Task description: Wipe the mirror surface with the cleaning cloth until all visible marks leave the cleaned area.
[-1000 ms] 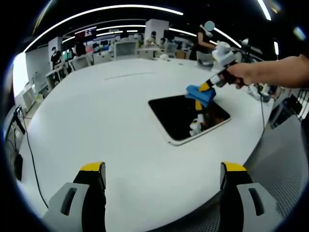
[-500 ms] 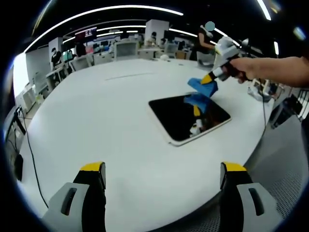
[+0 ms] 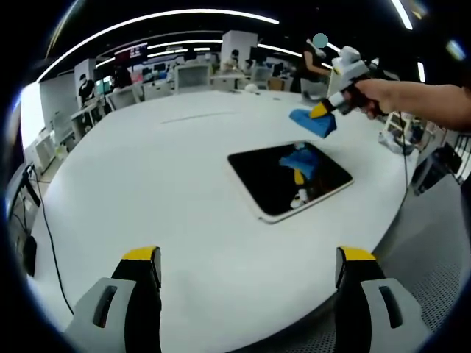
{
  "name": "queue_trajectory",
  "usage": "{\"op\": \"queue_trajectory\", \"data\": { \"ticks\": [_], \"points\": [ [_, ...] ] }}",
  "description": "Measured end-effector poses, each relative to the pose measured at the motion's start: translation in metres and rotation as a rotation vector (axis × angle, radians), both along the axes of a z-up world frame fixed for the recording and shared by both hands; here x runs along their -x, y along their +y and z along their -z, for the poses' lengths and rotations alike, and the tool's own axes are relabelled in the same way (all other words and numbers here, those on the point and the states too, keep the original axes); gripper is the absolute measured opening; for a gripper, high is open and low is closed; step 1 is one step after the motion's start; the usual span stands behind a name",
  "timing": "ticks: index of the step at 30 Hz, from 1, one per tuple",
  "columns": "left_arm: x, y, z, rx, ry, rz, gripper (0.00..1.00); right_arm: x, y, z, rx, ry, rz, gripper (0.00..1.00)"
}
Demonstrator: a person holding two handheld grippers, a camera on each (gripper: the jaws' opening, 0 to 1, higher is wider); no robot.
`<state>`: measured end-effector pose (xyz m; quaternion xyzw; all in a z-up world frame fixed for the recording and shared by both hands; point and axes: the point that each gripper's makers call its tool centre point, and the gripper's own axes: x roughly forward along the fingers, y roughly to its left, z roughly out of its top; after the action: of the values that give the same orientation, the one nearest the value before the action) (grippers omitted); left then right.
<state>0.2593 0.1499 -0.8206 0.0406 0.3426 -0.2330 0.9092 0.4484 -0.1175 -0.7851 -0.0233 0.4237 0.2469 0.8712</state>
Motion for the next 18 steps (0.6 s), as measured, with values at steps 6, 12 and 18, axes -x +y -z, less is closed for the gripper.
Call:
{"op": "queue_trajectory", "data": {
  "ticks": [6,12,18],
  "points": [
    [-0.001,0.000,-0.001,0.004,-0.008,0.001,0.99,0.001,-0.005,0.000,0.003,0.002,0.005,0.00],
    [-0.001,-0.001,-0.002,0.002,-0.011,0.006,0.99,0.002,-0.011,-0.001,0.006,0.000,0.015,0.00],
    [0.001,-0.003,-0.003,-0.001,-0.010,0.012,0.99,0.005,-0.020,-0.003,0.010,-0.002,0.028,0.00]
  ]
}}
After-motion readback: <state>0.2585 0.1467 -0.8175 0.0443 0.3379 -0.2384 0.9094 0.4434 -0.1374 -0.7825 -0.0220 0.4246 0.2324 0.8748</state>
